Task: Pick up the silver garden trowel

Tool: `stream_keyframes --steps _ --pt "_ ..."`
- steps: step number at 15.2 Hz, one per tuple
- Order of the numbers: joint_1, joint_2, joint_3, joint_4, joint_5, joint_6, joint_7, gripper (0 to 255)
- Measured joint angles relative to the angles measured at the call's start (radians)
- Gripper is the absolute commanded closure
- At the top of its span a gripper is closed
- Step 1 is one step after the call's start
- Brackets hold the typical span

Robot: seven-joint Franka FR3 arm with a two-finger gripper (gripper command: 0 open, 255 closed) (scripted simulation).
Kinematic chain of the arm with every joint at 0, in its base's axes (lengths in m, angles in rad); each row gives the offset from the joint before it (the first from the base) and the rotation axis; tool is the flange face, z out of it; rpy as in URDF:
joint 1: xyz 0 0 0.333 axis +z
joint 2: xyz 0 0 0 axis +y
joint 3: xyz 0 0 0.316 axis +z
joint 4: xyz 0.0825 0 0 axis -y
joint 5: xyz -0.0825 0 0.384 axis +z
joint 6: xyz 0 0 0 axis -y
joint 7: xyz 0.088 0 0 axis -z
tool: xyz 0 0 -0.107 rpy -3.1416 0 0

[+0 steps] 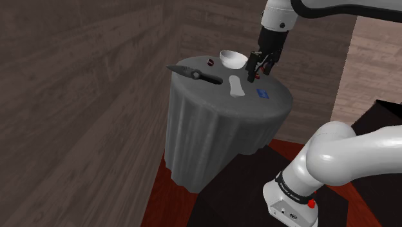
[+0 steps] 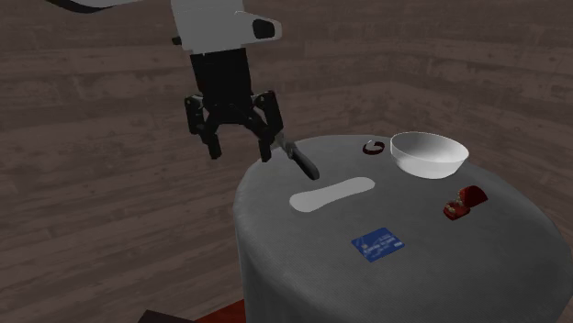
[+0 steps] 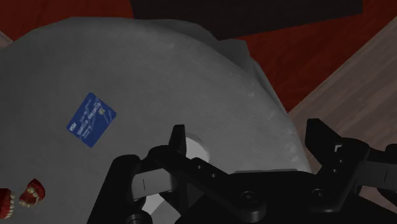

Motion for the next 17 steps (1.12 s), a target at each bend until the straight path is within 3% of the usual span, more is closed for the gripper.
stream_keyframes --steps 4,8,17 --pt "0.008 0.071 -0.032 0.030 -0.027 0.034 -0.077 0" --pt "0.028 0.232 -0.072 0.112 -0.057 0.101 -0.205 0" --pt "0.062 0.605 -0.131 0.387 -0.085 0.175 -0.511 0"
